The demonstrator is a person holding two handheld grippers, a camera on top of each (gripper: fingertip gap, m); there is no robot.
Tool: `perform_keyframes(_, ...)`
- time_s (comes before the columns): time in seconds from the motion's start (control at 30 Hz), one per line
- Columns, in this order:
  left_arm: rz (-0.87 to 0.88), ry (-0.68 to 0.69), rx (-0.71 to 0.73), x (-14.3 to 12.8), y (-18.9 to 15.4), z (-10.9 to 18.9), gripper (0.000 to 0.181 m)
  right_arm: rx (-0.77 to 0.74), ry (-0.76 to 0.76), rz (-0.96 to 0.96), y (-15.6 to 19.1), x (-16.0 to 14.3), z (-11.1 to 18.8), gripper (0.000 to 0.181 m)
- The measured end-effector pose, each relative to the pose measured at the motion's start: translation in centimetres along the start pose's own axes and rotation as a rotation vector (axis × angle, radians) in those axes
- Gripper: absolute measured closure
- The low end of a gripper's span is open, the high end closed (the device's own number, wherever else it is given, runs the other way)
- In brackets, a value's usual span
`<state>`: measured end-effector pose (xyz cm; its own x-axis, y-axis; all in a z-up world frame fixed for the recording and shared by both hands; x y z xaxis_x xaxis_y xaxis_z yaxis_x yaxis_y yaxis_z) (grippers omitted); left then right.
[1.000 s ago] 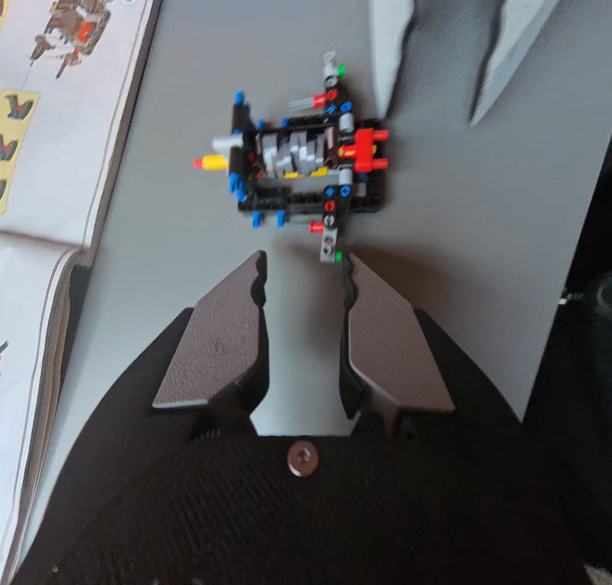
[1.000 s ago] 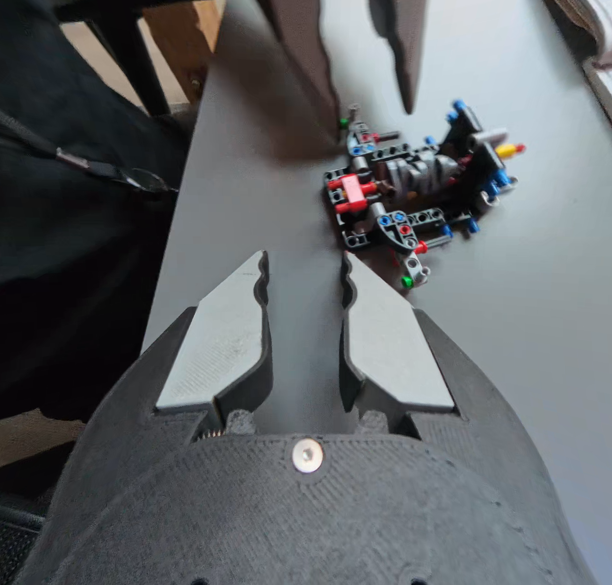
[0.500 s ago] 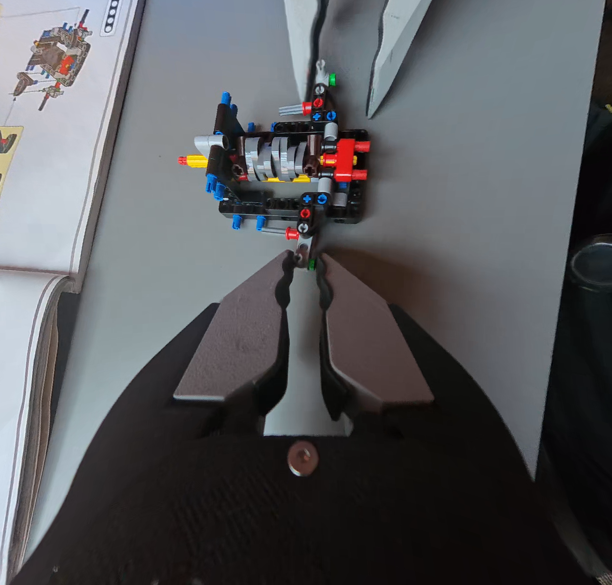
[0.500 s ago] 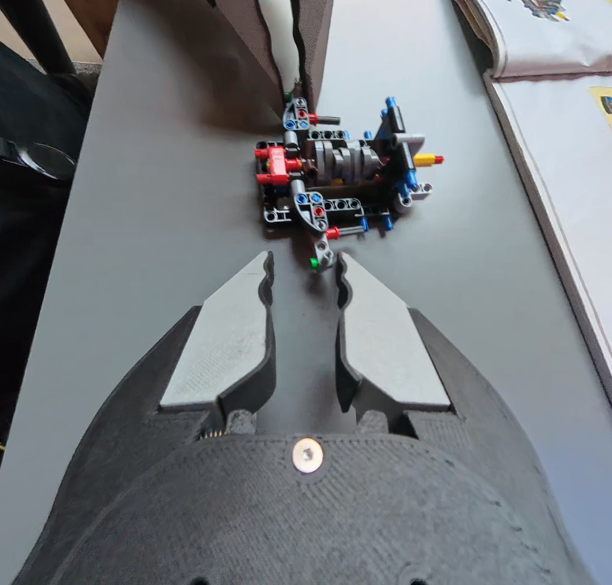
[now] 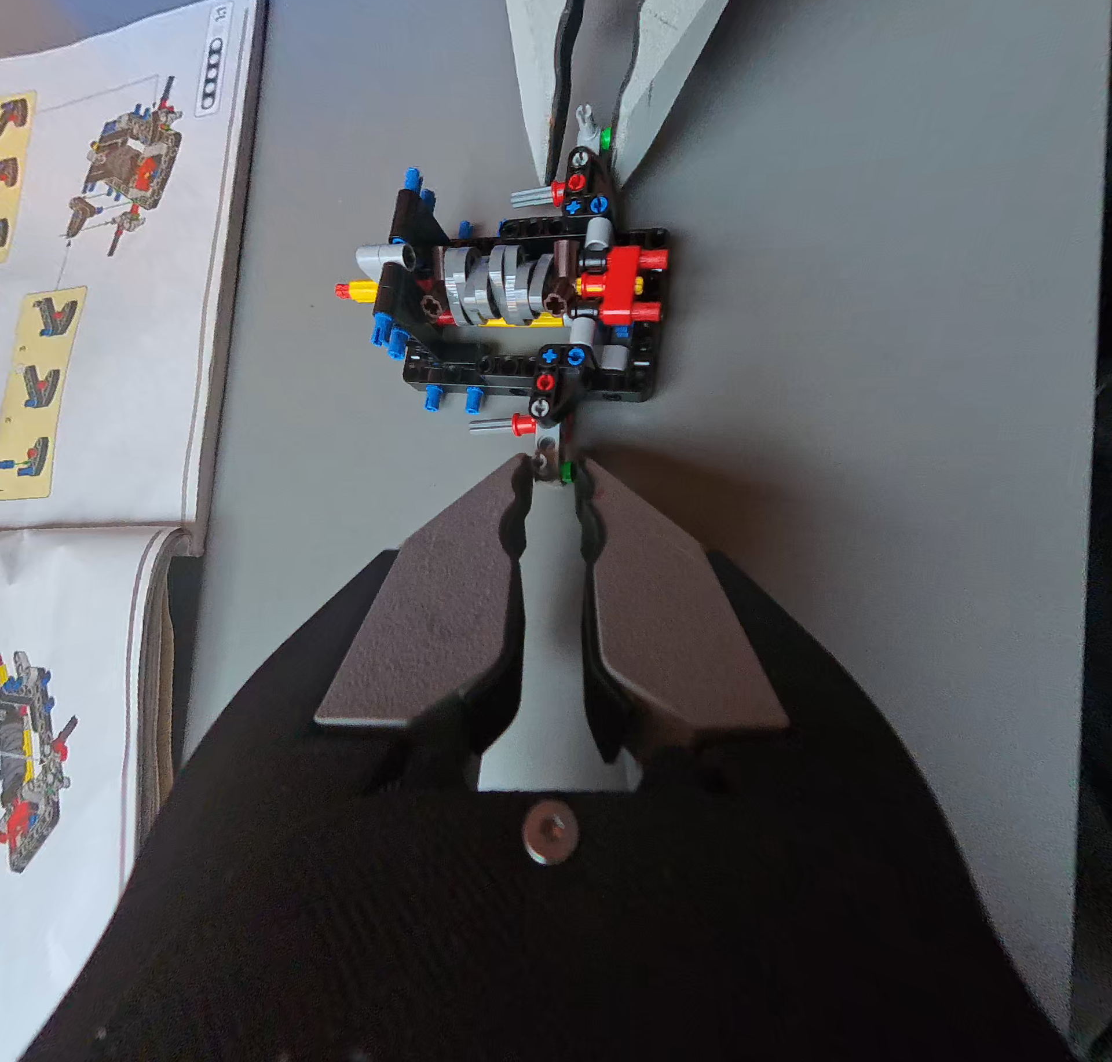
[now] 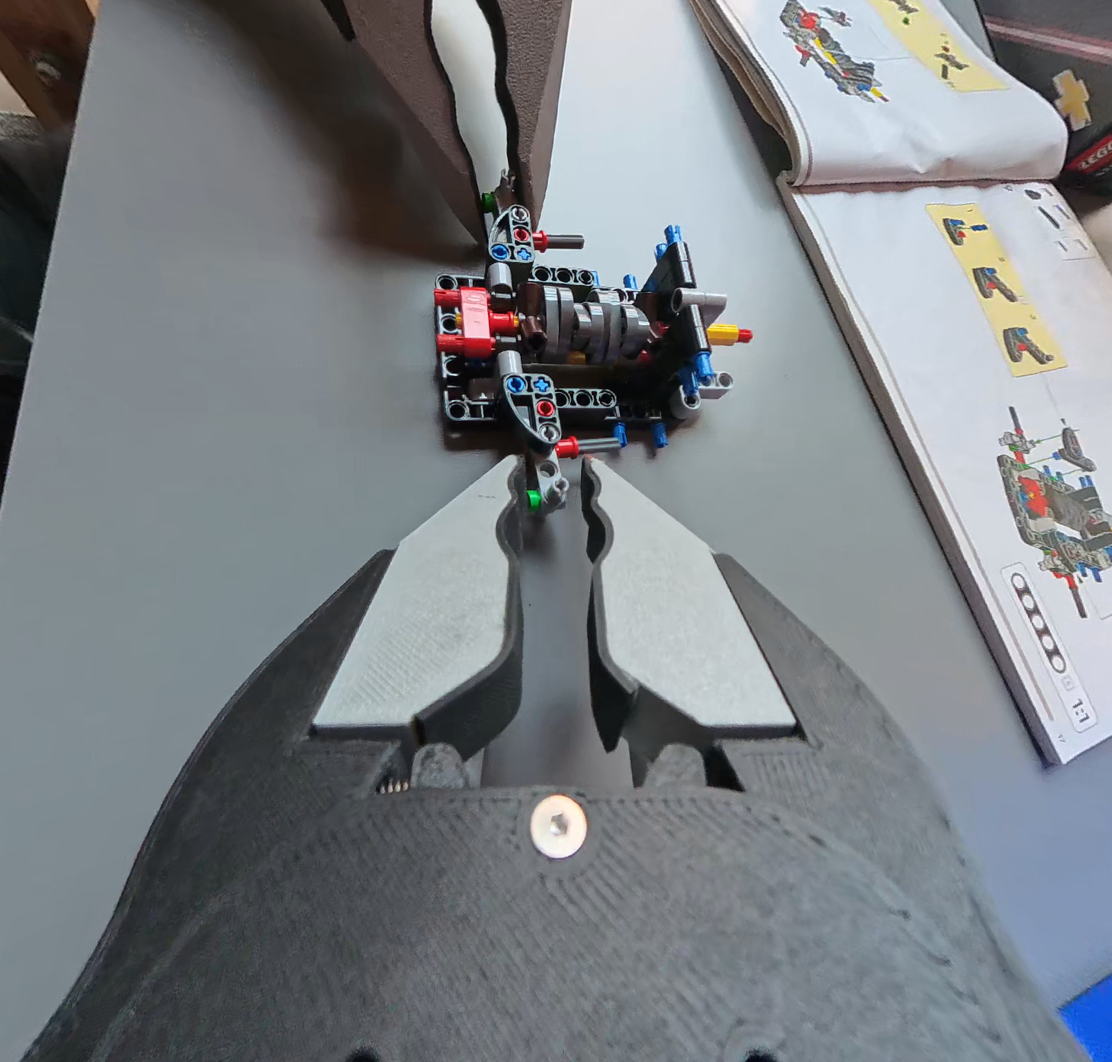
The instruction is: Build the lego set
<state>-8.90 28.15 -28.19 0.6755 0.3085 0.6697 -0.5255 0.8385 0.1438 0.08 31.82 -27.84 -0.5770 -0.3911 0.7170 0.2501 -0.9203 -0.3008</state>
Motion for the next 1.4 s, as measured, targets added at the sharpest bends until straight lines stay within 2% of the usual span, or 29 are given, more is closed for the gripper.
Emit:
perform_keyframes(0.13, 0.029, 0.009, 0.010, -0.2, 0.4, 0.1, 0.171, 0.018, -0.011, 0.029, 0.8, 0.1, 0.3, 0.171)
perform_keyframes(0.23, 0.040, 0.014, 0.034, -0.8, 0.8, 0.6, 0.170, -0.044, 0.009, 0.037, 0.3, -0.5, 0.8, 0.159)
perform_keyframes(0.33, 0.027, 0.003, 0.030, -1.2, 0.8, 1.0, 0.172, -0.063, -0.010, -0.029, -0.2, -1.0, 1.8, 0.157)
perform_keyframes(0.47, 0.029, -0.027, -0.036, -0.8, 0.4, 0.7, 0.163, -0.044, -0.090, -0.057, 0.0, -0.4, 2.8, 0.157)
perform_keyframes(0.53, 0.044, -0.029, -0.108, -0.4, -0.2, 0.4, 0.165, -0.030, -0.104, -0.041, 0.3, -0.2, 2.9, 0.156)
perform_keyframes(0.6, 0.036, -0.028, -0.108, 0.0, -0.2, 0.0, 0.165, -0.016, -0.092, -0.026, 0.6, -0.2, 2.7, 0.153)
perform_keyframes(0.63, 0.017, -0.024, -0.106, 0.1, -0.2, -0.2, 0.172, -0.006, -0.082, -0.018, 0.8, -0.3, 2.5, 0.153)
perform_keyframes(0.8, -0.048, -0.026, -0.139, 0.4, -0.8, -0.3, 0.172, -0.025, -0.080, -0.005, 0.9, -0.1, 2.3, 0.148)
perform_keyframes(0.9, -0.052, -0.034, -0.165, -0.3, -1.1, 0.3, 0.172, -0.061, -0.096, -0.035, 0.2, -0.1, 2.6, 0.140)
perform_keyframes(1.03, -0.009, -0.008, -0.082, -1.9, 0.8, 1.5, 0.172, -0.119, -0.119, -0.064, -1.0, -0.2, 3.2, 0.138)
perform_keyframes(1.27, 0.056, -0.001, 0.005, -4.4, 2.1, 3.6, 0.171, -0.193, -0.122, -0.098, -2.4, -0.7, 3.7, 0.140)
perform_keyframes(1.33, 0.115, 0.004, 0.015, -4.6, 1.8, 3.9, 0.172, -0.223, -0.108, -0.098, -2.8, -0.9, 3.7, 0.142)
perform_keyframes(1.4, 0.118, -0.006, -0.036, -4.3, -0.1, 3.9, 0.172, -0.248, -0.093, -0.097, -3.1, -1.2, 3.8, 0.143)
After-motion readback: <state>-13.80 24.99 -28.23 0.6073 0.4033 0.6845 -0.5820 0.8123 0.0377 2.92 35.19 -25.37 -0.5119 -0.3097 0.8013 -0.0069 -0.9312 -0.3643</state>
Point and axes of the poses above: each gripper's, where its closed fingertips meet, z back along the fingers, x out of its top, y = z × x across the jaws, the point moved 1 cm from there along z, back along the fingers, and after that the axes turned 7 degrees about z, right-handed, at the moved point
